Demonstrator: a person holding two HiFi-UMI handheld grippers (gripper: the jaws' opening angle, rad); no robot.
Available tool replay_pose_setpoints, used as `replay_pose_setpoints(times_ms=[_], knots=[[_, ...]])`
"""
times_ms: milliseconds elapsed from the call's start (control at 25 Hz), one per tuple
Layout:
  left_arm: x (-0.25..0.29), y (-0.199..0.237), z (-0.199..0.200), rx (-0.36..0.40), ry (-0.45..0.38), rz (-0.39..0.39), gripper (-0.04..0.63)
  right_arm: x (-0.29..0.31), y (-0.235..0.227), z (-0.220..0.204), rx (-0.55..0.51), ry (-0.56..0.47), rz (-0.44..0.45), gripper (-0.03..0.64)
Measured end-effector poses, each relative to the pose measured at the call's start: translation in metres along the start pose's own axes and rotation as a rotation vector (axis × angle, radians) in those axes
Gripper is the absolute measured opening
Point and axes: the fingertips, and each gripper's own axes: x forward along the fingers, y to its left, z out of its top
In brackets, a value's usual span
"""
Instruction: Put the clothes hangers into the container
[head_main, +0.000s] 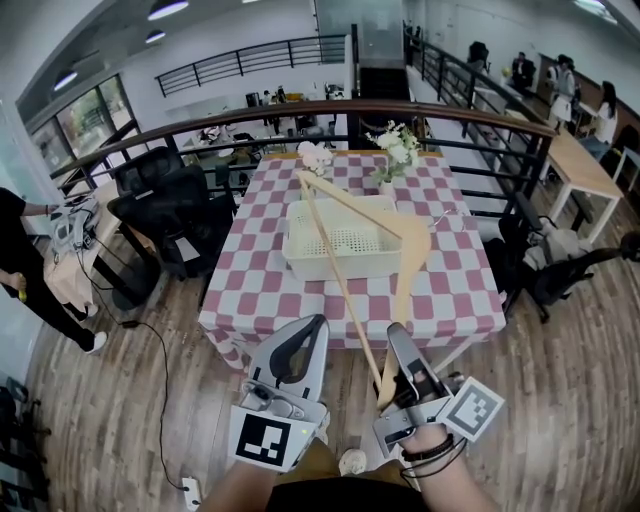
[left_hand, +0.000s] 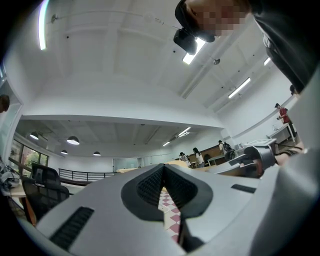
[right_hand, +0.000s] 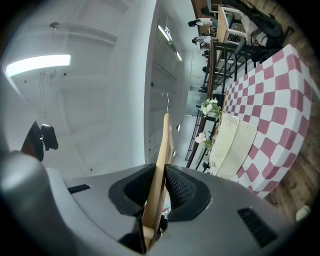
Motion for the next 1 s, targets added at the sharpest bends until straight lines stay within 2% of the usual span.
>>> replay_pose_setpoints(times_ms=[520, 720, 1000], knots=[[0.012, 0.008, -0.004, -0.023, -0.013, -0.003, 0.008, -0.002, -0.007, 0.002, -0.001, -0.002, -0.028, 0.074], [0.015, 0.010, -0.005, 0.016, -0.026, -0.038, 0.008, 0.005, -0.013, -0.002, 0.000, 0.004, -0.037, 0.074], [0.022, 0.027, -0.016, 0.012, -0.012, -0.035, 0.008, 0.023, -0.020, -0.010, 0.006, 0.019, -0.038, 0.075]])
